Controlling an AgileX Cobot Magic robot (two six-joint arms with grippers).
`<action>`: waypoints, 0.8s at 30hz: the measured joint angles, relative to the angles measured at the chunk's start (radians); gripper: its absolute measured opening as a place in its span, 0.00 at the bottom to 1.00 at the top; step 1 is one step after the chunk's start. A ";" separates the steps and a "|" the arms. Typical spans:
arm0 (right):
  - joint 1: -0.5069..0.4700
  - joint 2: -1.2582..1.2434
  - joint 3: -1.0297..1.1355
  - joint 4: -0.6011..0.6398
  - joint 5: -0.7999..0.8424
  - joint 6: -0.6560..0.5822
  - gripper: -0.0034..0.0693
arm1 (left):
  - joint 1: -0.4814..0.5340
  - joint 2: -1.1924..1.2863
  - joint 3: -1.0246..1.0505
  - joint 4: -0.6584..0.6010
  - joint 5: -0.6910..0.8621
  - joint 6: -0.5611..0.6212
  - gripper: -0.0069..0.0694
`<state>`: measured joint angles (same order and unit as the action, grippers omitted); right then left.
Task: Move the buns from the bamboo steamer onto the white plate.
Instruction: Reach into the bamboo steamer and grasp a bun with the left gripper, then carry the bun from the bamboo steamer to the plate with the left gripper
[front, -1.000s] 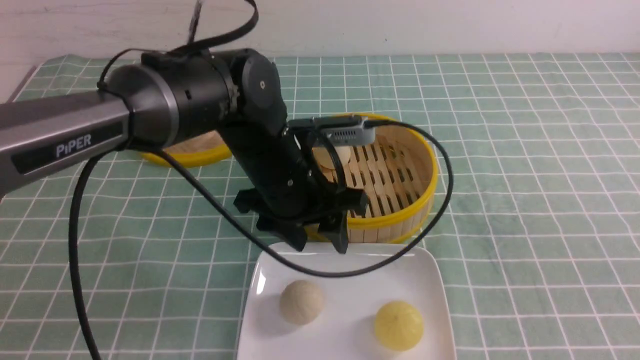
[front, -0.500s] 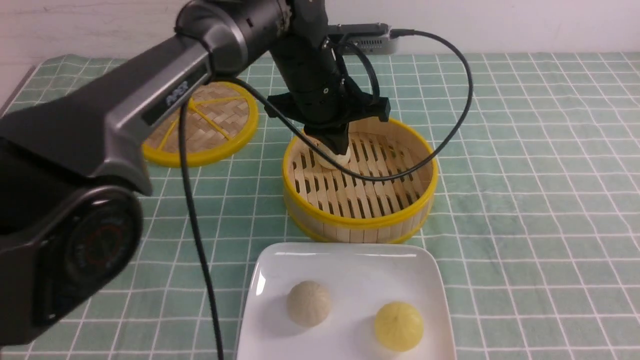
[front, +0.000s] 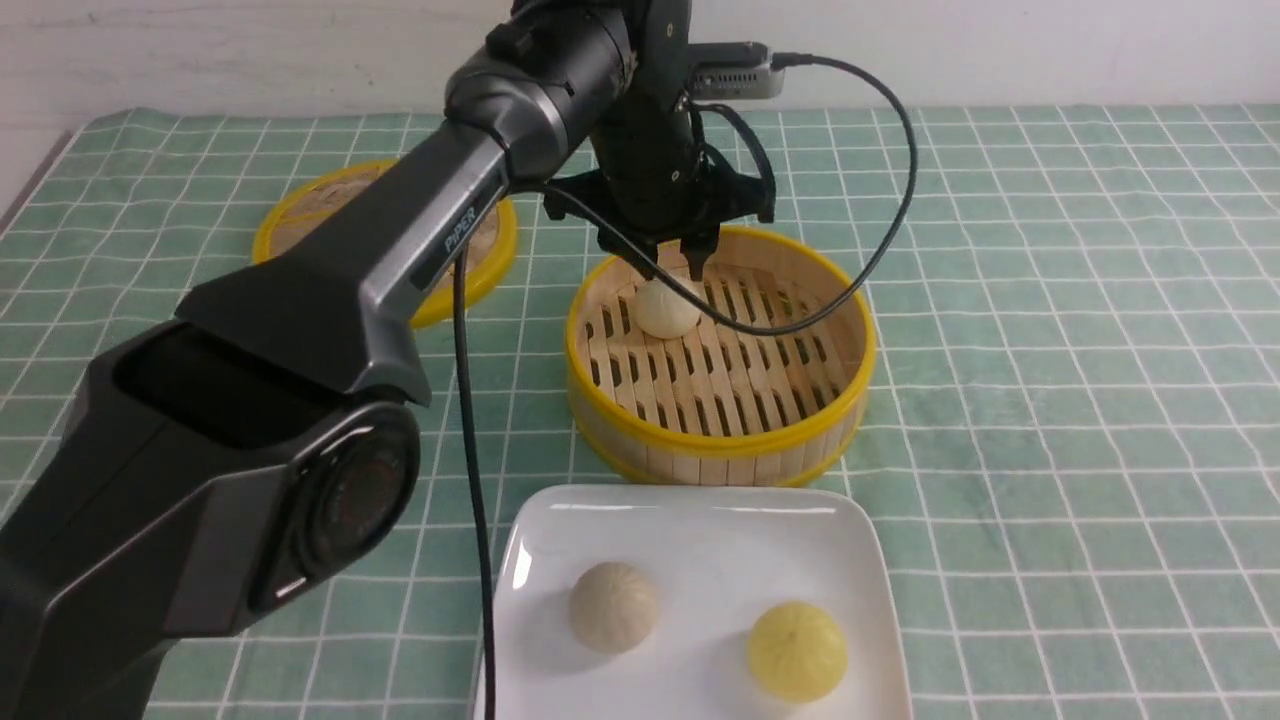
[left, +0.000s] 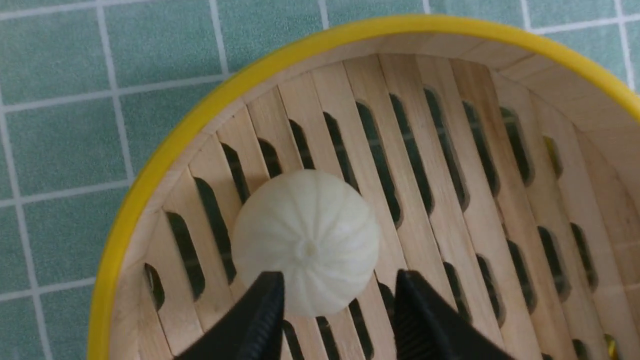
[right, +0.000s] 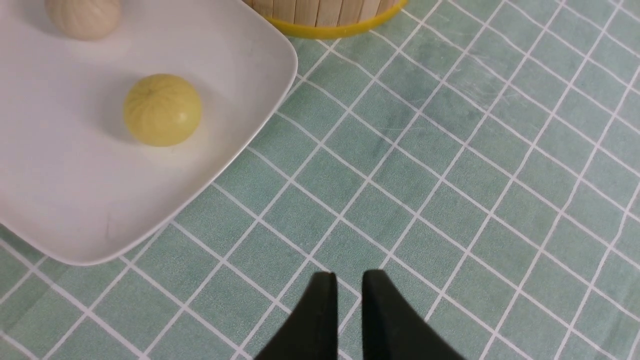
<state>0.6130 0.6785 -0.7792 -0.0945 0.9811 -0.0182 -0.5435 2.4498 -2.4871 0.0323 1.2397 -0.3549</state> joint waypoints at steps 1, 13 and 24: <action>0.000 0.000 0.000 0.000 0.000 0.000 0.19 | 0.000 0.005 0.000 0.004 -0.002 0.000 0.59; 0.000 0.000 0.000 0.000 -0.003 0.000 0.21 | 0.001 0.063 -0.002 0.048 -0.034 0.000 0.40; 0.000 0.000 0.000 0.000 -0.008 0.000 0.22 | 0.000 -0.135 -0.007 -0.032 0.001 0.117 0.13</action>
<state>0.6130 0.6785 -0.7792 -0.0945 0.9730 -0.0182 -0.5437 2.3153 -2.4939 0.0000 1.2407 -0.2381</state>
